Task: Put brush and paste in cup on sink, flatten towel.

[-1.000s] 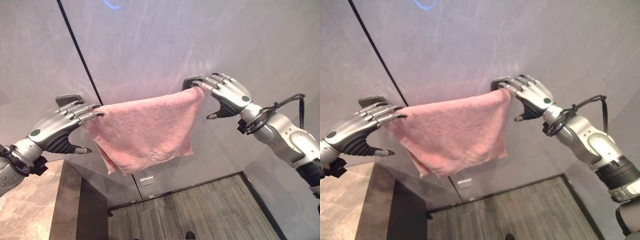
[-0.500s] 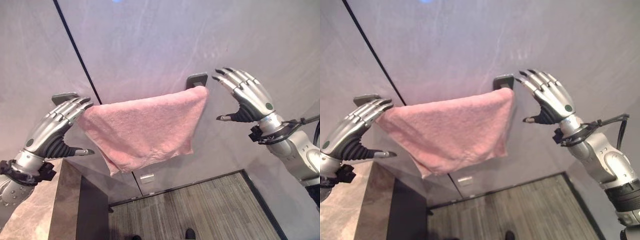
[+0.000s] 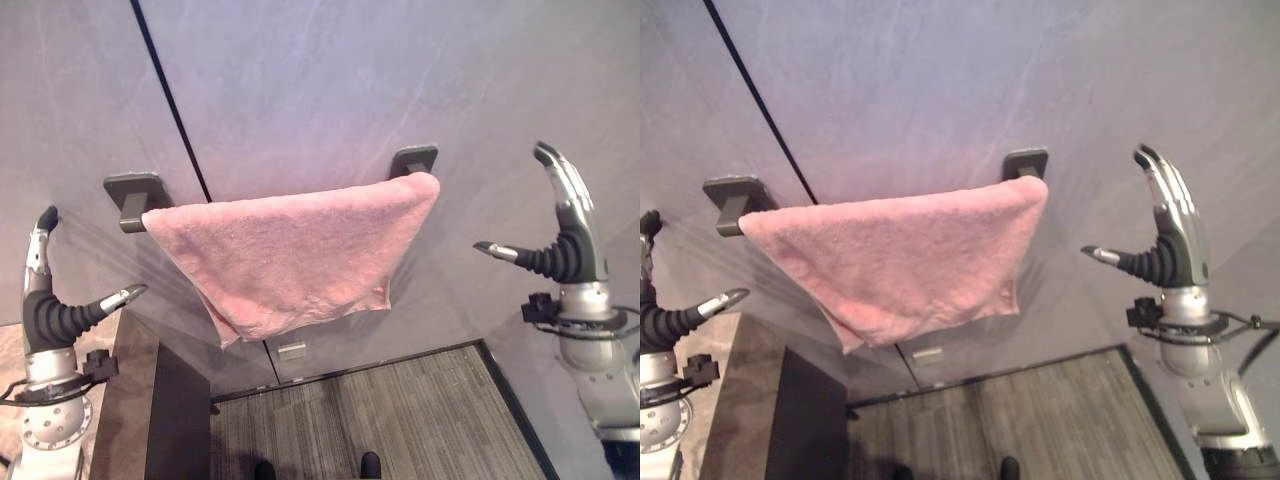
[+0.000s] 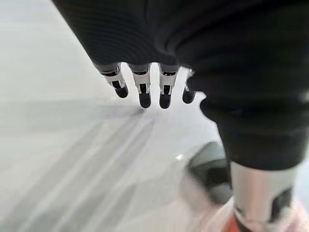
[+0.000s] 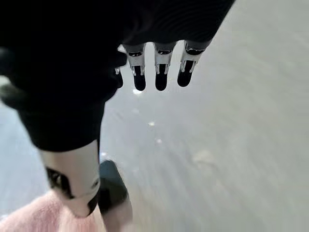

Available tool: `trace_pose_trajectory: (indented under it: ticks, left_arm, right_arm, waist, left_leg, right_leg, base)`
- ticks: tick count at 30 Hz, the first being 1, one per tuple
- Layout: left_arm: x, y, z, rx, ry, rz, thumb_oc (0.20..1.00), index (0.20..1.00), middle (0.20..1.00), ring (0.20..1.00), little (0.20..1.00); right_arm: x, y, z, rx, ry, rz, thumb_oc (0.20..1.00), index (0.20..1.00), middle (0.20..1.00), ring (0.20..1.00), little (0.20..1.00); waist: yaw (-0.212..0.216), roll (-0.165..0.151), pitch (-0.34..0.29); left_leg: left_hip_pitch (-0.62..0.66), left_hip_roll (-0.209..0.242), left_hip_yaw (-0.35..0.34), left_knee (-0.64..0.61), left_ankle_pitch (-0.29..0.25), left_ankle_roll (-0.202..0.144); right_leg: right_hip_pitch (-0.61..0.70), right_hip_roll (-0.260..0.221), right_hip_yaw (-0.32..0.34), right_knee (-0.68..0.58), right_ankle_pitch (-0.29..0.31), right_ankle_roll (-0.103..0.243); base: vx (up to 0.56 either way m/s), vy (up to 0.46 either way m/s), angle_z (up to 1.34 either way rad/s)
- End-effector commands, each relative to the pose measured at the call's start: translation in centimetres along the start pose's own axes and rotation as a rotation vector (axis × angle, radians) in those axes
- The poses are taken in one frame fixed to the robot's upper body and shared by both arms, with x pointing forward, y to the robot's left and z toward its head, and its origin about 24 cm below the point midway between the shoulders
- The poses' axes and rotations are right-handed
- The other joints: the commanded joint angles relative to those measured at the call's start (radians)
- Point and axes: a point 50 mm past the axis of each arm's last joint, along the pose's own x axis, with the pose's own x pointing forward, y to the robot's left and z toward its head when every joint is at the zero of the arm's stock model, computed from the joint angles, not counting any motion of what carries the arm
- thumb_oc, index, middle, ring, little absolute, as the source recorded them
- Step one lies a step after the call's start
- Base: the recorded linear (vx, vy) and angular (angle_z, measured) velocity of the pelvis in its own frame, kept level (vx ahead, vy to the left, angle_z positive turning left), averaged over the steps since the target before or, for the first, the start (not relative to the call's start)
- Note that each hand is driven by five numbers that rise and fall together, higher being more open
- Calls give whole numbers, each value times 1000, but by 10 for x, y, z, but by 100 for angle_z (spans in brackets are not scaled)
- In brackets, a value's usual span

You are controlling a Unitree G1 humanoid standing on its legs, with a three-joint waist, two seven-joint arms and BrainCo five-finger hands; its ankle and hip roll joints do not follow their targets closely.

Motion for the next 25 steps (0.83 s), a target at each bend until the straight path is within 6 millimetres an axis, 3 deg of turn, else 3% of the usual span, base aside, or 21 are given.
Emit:
trace_pose_trajectory:
  ticks: [1, 9, 11, 12, 13, 15, 16, 17, 18, 20, 21, 22, 23, 24, 25]
  left_arm:
    - [0, -15, 8, -92, -27, -149, 1000, 1000, 1000, 1000, 1000]
    - [-12, -50, -2, -258, 66, -317, 1000, 1000, 1000, 1000, 1000]
    - [-18, -70, -13, -365, 155, -338, 1000, 1000, 1000, 1000, 1000]
    - [-17, -70, -13, -366, 154, -338, 1000, 1000, 1000, 1000, 1000]
    - [-26, -81, -27, -427, 253, -337, 1000, 1000, 1000, 1000, 1000]
    - [-29, -84, -31, -429, 284, -340, 1000, 1000, 1000, 1000, 1000]
    - [-38, -83, -46, -368, 363, -352, 1000, 1000, 1000, 1000, 1000]
    - [-38, -83, -46, -367, 363, -350, 1000, 1000, 1000, 1000, 1000]
    - [-54, -83, -66, -278, 481, -357, 1000, 1000, 1000, 1000, 1000]
    - [-70, -82, -85, -225, 605, -334, 1000, 1000, 1000, 1000, 1000]
    - [-90, -90, -104, -278, 764, -322, 1000, 1000, 1000, 1000, 1000]
    - [-99, -106, -120, -286, 889, -362, 1000, 1000, 1000, 1000, 1000]
    - [-99, -106, -120, -286, 889, -362, 1000, 1000, 1000, 1000, 1000]
    - [-133, -127, -146, -355, 1162, -330, 1000, 1000, 1000, 1000, 1000]
    - [-133, -127, -146, -356, 1161, -330, 1000, 1000, 1000, 1000, 1000]
  right_arm:
    - [1, 0, 0, 122, 8, -16, 1000, 1000, 1000, 1000, 1000]
    - [-25, 29, -24, 191, 183, 74, 1000, 1000, 1000, 1000, 1000]
    - [-39, 46, -41, 236, 305, 109, 1000, 1000, 1000, 1000, 1000]
    - [-38, 46, -41, 236, 305, 108, 1000, 1000, 1000, 1000, 1000]
    - [-48, 57, -50, 275, 381, 141, 1000, 1000, 1000, 1000, 1000]
    - [-54, 65, -56, 301, 432, 177, 1000, 1000, 1000, 1000, 1000]
    - [-74, 83, -69, 362, 565, 274, 1000, 1000, 1000, 1000, 1000]
    - [-74, 83, -70, 363, 564, 276, 1000, 1000, 1000, 1000, 1000]
    - [-92, 96, -79, 416, 681, 321, 1000, 1000, 1000, 1000, 1000]
    - [-120, 120, -92, 529, 882, 373, 1000, 1000, 1000, 1000, 1000]
    - [-140, 132, -101, 549, 1004, 408, 1000, 1000, 1000, 1000, 1000]
    - [-164, 157, -111, 442, 1151, 561, 1000, 1000, 1000, 1000, 1000]
    - [-164, 157, -111, 442, 1151, 561, 1000, 1000, 1000, 1000, 1000]
    - [-188, 173, -115, 400, 1315, 617, 1000, 1000, 1000, 1000, 1000]
    - [-187, 173, -115, 401, 1313, 616, 1000, 1000, 1000, 1000, 1000]
  waist:
    - [0, -30, -2]
    - [-8, -28, 14]
    - [-16, -28, 16]
    - [-15, -28, 16]
    - [-21, -28, 20]
    - [-23, -29, 20]
    - [-23, -30, 21]
    - [-24, -30, 20]
    - [-23, -30, 23]
    - [-16, -28, 25]
    - [-16, -27, 24]
    - [-13, -21, 22]
    - [-13, -21, 21]
    - [-12, -13, 18]
    - [-12, -14, 17]
  left_leg:
    - [-2, 33, -37, 6, -2, -9]
    - [-27, 44, -52, 6, 15, -17]
    - [-29, 46, -52, 6, 20, -18]
    - [-29, 46, -52, 6, 20, -18]
    - [-26, 48, -49, 6, 17, -19]
    - [-32, 48, -48, 6, 22, -19]
    - [-34, 48, -47, 6, 24, -20]
    - [-34, 48, -47, 6, 24, -20]
    - [-33, 49, -45, 6, 25, -20]
    - [-31, 51, -46, 6, 25, -22]
    - [-35, 49, -47, 6, 30, -21]
    - [-36, 50, -50, 6, 32, -21]
    - [-36, 50, -50, 6, 32, -21]
    - [-31, 48, -49, 6, 32, -20]
    - [-34, 48, -49, 6, 33, -20]
  right_leg:
    - [4, -77, -24, 0, 42, 60]
    - [-3, -75, -36, 0, 46, 61]
    - [-6, -74, -35, 0, 48, 60]
    - [-6, -73, -35, 0, 48, 60]
    - [-4, -72, -34, 0, 48, 61]
    - [-13, -71, -31, 0, 52, 59]
    - [-15, -71, -28, 0, 54, 58]
    - [-16, -71, -28, 0, 54, 58]
    - [-15, -71, -27, 0, 55, 57]
    - [-12, -71, -30, 0, 54, 56]
    - [-17, -72, -29, 0, 59, 54]
    - [-17, -71, -30, 0, 60, 53]
    - [-18, -71, -30, 0, 60, 53]
    - [-15, -71, -29, 0, 61, 51]
    - [-18, -71, -29, 0, 63, 51]
  base:
    - [-50, -37, 14]
    - [-41, -29, 7]
    - [-30, -25, 16]
    - [-25, -22, 4]
    - [-38, -18, 0]
    - [-40, -17, -1]
    - [0, 0, 0]
    - [0, 0, 0]
    - [0, 0, 0]
    - [-17, -3, 0]
    - [-31, -4, -2]
    - [0, 0, 0]
    - [0, 0, 0]
    - [0, 0, 0]
    - [-14, 19, 3]
